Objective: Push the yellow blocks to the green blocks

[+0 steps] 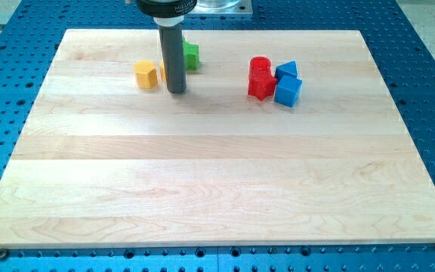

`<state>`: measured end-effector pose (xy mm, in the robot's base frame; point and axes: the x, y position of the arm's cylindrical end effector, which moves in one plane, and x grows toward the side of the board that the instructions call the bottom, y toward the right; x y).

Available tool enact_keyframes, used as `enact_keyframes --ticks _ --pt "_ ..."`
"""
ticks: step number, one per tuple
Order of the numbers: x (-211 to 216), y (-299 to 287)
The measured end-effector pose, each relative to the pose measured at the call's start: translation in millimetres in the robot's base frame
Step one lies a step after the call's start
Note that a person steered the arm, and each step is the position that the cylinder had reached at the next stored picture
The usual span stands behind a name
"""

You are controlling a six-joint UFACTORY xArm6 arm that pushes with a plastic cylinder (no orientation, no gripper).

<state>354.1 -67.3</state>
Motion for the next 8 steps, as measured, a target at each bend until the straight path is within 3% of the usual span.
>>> enact_keyframes --ticks 3,4,5,8 --pt "17 -84" --pt "14 -86" --pt "-22 -44" --pt "-25 -56"
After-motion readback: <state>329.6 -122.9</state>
